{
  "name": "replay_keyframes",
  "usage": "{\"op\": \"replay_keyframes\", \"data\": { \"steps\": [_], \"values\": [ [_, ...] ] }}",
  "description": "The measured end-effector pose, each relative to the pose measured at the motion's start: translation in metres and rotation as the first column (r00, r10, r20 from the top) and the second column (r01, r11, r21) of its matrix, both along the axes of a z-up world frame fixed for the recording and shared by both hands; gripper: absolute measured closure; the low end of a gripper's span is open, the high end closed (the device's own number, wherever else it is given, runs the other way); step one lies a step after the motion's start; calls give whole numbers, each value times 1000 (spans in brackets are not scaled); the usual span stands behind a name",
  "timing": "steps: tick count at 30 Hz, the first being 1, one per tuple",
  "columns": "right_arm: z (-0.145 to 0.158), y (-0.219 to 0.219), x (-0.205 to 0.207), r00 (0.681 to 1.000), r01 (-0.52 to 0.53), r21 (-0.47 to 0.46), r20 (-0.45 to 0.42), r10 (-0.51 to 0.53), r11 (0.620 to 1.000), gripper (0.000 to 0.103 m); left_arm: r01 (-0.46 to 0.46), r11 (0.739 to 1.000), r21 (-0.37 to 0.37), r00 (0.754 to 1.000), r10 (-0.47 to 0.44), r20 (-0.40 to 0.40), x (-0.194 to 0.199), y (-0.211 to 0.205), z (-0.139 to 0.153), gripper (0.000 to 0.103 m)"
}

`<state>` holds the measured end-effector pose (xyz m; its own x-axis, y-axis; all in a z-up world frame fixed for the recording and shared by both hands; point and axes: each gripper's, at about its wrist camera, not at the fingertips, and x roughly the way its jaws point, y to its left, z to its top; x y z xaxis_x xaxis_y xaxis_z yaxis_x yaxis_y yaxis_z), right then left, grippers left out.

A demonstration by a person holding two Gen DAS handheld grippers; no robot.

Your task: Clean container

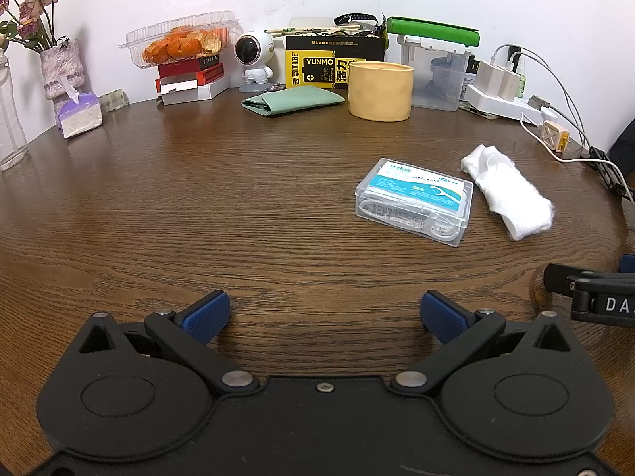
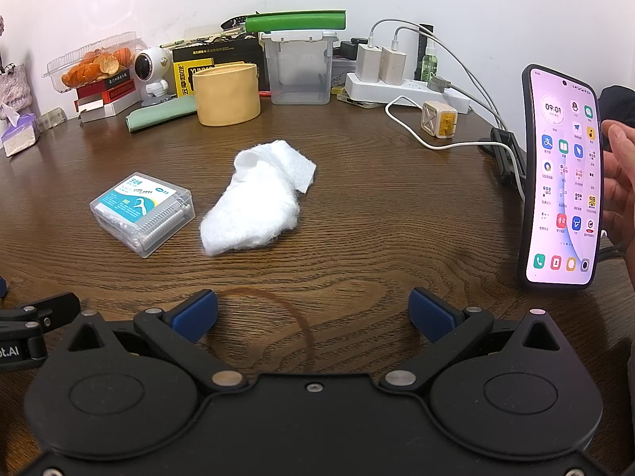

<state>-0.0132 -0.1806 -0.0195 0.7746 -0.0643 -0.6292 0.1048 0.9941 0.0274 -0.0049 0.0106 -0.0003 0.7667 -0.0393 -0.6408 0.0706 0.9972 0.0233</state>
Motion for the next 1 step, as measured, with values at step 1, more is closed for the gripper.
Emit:
{"op": "replay_keyframes", "data": {
  "steps": [1],
  "values": [
    [0, 0, 0, 1000, 0, 0, 0, 0, 1000, 0, 0, 1000, 0, 1000, 0, 0, 0, 0, 0, 0]
  ]
}}
